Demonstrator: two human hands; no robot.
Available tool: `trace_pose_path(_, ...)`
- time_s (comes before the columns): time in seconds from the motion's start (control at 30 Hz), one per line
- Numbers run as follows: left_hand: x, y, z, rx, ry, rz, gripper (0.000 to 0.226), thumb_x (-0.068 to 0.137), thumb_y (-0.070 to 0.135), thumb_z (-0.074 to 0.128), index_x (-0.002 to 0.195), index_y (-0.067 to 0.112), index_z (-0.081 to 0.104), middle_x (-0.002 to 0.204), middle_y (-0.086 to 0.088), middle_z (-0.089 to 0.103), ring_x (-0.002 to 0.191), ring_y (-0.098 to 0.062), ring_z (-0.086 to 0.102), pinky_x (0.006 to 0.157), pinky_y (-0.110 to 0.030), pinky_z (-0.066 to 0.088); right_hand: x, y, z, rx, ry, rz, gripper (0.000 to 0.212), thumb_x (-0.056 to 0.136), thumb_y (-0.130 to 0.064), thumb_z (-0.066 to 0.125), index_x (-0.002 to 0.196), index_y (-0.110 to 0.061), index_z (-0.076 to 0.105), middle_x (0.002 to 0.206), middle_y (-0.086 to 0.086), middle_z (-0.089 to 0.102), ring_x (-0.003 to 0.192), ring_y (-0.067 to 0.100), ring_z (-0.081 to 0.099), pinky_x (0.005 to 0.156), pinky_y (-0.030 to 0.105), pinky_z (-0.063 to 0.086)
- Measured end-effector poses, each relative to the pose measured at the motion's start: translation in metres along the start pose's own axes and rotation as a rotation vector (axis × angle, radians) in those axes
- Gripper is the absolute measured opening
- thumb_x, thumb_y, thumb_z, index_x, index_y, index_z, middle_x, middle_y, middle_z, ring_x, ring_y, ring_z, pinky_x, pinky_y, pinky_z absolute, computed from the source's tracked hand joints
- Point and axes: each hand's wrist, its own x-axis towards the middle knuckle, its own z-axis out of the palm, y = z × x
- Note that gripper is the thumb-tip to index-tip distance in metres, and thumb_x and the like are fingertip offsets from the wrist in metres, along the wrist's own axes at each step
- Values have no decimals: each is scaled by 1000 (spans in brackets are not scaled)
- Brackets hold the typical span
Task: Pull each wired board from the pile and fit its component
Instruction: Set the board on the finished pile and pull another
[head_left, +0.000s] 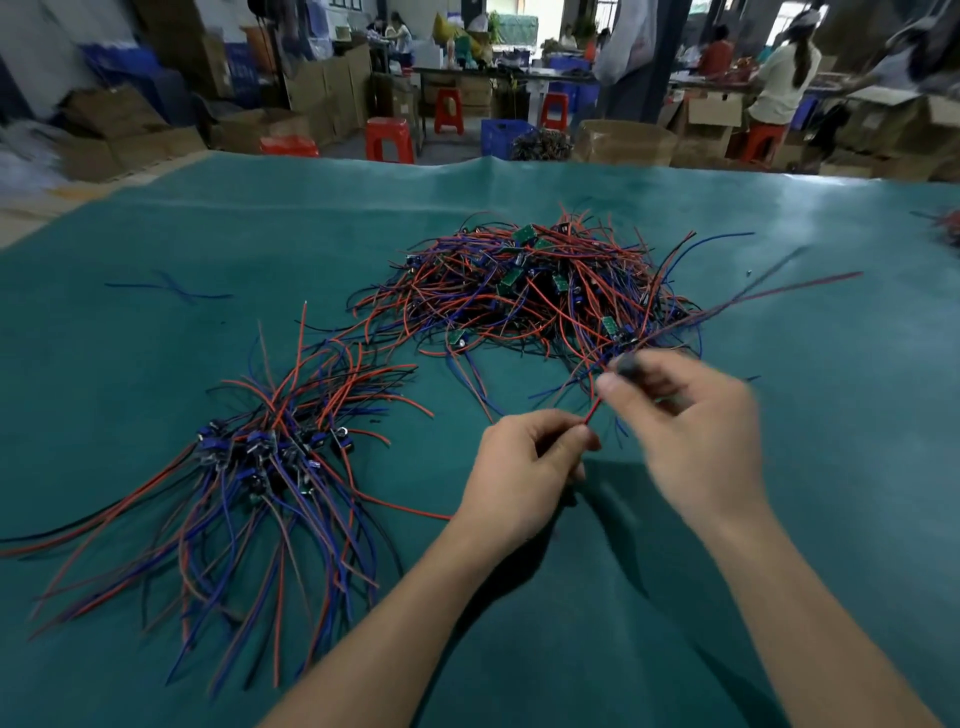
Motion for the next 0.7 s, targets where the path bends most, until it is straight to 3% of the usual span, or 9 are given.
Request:
trace_pose_path(0.1,-2,0,2,57,-12,38,20,99,20,61,85,19,74,61,3,66,57,-5,57,64,-25,50,28,-37,-14,44,132,-125,7,86,-29,76,87,-22,74,72,4,68,62,21,58,64,56,53)
trace_pose_path(0.2,-2,0,2,100,-10,21,20,100,21,60,88,17,76,66,0,71,54,0,55,58,-17,45,51,-94,-6,161,110,-293,2,87,-31,73,86,-33,75,75,-2,71,61,17,60,58,46,55)
trace_pose_path(0.27,-4,1,3,133,-7,30,21,100,20,59,87,15,75,67,-2,71,55,0,57,59,-14,44,61,-128,18,289,-96,-316,6,88,-28,73,90,-24,77,77,9,73,59,13,59,49,32,49)
trace_pose_path(0.33,-4,2,1,109,1,42,23,100,14,59,79,16,70,64,-3,69,57,-5,58,62,-18,45,64,-147,51,269,-436,-268,37,91,-39,70,87,-3,76,77,26,66,57,19,52,43,33,37)
trace_pose_path(0.4,-5,2,0,85,0,50,31,98,7,58,72,24,62,63,1,66,57,-5,57,61,-18,44,61,-146,81,-13,-747,-236,62,91,-58,64,91,4,71,66,17,56,59,17,47,49,35,37)
trace_pose_path(0.47,-4,1,0,117,-6,20,30,97,8,57,72,25,60,63,4,67,57,-3,58,63,-18,45,65,-123,100,-389,-845,-215,59,91,-63,61,93,-6,73,73,3,65,69,17,59,66,29,50)
trace_pose_path(0.57,-2,1,0,140,-7,14,18,98,13,56,87,20,68,67,1,71,58,-1,59,63,-15,45,89,-68,94,-769,-585,-52,31,87,-43,67,106,-18,73,110,12,72,102,30,68,91,36,56)
trace_pose_path(0.63,-2,0,0,155,-6,30,15,97,13,56,95,17,70,70,0,73,60,0,60,64,-14,46,103,-31,75,-961,-379,87,32,82,-30,66,112,-18,69,120,14,68,112,35,64,93,41,52)
trace_pose_path(0.7,-1,0,0,174,-12,23,17,95,13,55,99,17,71,71,-1,74,66,-6,66,69,-20,52,109,-2,55,-1075,-305,169,37,83,-30,67,118,-18,64,125,15,64,118,38,59,97,46,47)
